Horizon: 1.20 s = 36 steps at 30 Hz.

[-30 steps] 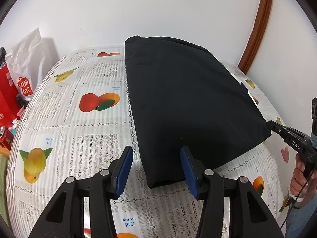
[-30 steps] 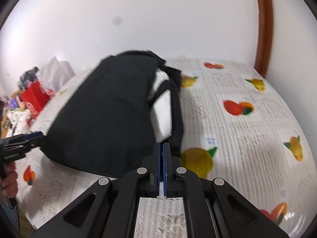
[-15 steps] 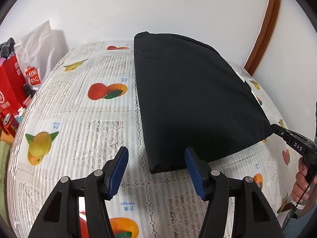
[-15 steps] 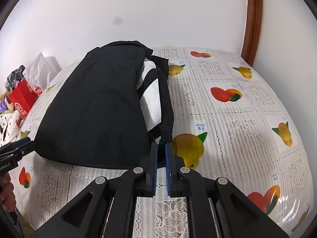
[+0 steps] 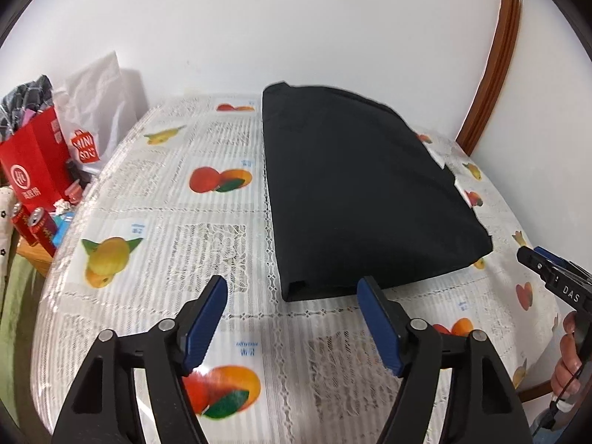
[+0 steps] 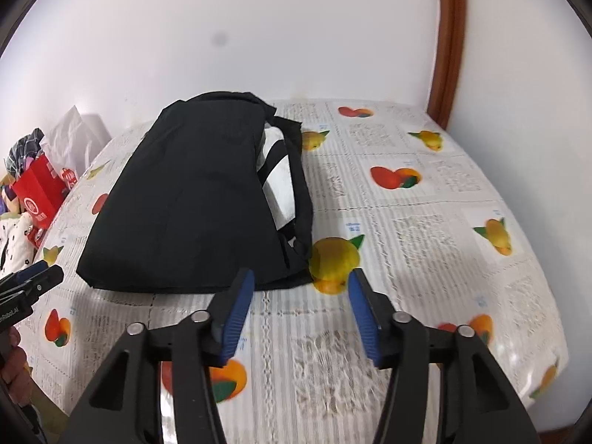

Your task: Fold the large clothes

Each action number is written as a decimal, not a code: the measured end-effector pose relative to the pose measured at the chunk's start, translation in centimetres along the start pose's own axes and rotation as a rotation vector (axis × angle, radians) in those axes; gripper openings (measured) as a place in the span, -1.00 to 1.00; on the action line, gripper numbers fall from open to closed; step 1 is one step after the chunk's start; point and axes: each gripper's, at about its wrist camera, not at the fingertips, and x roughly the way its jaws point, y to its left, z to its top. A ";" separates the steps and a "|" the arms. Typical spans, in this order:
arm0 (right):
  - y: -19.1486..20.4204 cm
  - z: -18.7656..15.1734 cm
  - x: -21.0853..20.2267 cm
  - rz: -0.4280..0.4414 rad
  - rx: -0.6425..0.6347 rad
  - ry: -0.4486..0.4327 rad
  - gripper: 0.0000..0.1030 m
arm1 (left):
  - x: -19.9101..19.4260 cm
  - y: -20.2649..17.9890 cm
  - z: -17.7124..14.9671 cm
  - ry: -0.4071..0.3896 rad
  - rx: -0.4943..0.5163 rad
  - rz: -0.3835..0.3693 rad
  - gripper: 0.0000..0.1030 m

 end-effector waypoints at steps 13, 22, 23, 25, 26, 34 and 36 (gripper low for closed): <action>1.6 -2.9 -10.4 -0.051 -0.012 -0.122 0.78 | -8.6 -1.3 -2.1 -0.124 -0.008 0.028 0.67; 1.2 -6.8 -15.1 -0.075 0.018 -0.153 0.96 | -12.7 -2.2 -4.6 -0.175 0.002 0.038 0.79; 1.1 -7.0 -15.5 -0.077 0.023 -0.156 0.97 | -12.9 -2.3 -5.0 -0.180 0.006 0.042 0.80; 1.0 -7.6 -16.3 -0.085 0.029 -0.162 0.99 | -13.3 -2.5 -5.4 -0.183 0.015 0.043 0.80; 1.0 -7.8 -16.6 -0.089 0.030 -0.164 0.99 | -13.6 -2.6 -5.7 -0.186 0.018 0.043 0.80; 1.0 -8.9 -17.9 -0.125 0.032 -0.175 0.99 | -15.1 -3.6 -6.6 -0.220 0.042 0.063 0.81; 1.1 -8.8 -17.9 -0.130 0.031 -0.172 0.99 | -15.1 -3.7 -6.7 -0.222 0.040 0.059 0.81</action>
